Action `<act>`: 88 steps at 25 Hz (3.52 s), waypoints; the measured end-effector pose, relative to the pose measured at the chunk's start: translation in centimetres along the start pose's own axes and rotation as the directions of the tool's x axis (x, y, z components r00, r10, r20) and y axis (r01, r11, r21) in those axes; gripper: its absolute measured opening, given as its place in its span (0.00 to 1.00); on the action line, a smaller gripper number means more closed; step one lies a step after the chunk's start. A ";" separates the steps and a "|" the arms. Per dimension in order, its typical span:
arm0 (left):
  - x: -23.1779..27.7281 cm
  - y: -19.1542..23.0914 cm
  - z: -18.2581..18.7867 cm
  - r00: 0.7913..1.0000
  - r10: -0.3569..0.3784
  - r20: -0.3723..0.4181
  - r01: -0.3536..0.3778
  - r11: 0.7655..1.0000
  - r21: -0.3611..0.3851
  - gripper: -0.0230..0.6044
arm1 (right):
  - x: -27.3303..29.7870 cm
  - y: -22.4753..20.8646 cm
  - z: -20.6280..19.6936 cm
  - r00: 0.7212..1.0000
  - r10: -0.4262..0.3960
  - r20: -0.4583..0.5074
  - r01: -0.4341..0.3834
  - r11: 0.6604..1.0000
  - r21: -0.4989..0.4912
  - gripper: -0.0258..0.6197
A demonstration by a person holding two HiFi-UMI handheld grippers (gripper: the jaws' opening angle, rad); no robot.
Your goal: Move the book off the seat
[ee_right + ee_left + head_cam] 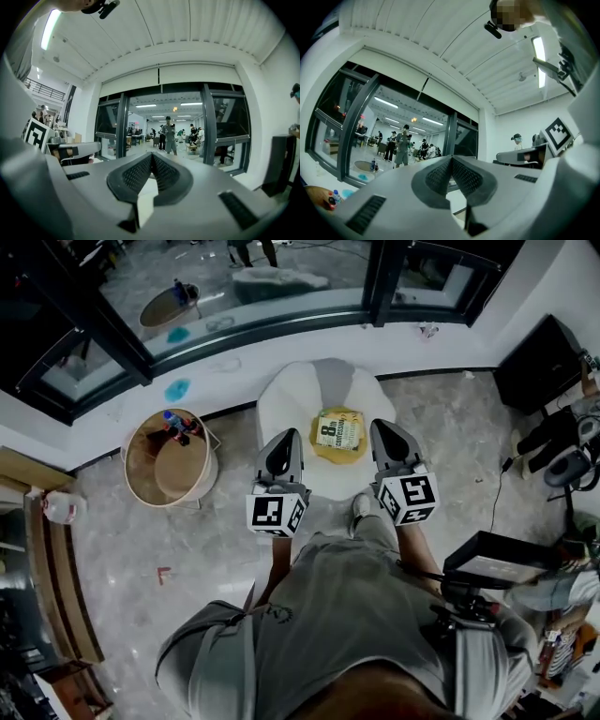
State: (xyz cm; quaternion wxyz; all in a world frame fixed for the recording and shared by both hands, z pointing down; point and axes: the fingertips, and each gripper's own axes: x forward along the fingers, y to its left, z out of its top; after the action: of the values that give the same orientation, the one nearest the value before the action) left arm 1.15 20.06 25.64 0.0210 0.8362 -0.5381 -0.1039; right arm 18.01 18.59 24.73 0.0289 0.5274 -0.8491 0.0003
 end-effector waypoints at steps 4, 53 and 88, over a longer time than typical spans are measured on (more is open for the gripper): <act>-0.3 0.3 -0.8 0.997 0.076 0.003 -0.076 0.997 0.008 0.06 | 2.9 0.3 -0.9 0.995 0.098 0.011 -0.098 0.995 0.013 0.06; 29.3 -1.4 1.5 0.996 0.054 0.069 -0.063 0.988 0.142 0.06 | 21.7 -18.9 6.7 0.951 0.210 0.228 -0.220 0.975 0.017 0.06; 31.8 3.1 -9.3 0.995 0.025 -0.097 -0.021 0.999 0.038 0.37 | 24.5 -19.8 -5.6 0.997 0.066 -0.040 -0.063 0.995 0.078 0.46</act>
State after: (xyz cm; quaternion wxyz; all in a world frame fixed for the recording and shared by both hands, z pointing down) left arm 12.91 -10.67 30.42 0.0327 0.8343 -0.5478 -0.0528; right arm 25.16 -11.99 30.89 0.0267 0.5004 -0.8642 0.0452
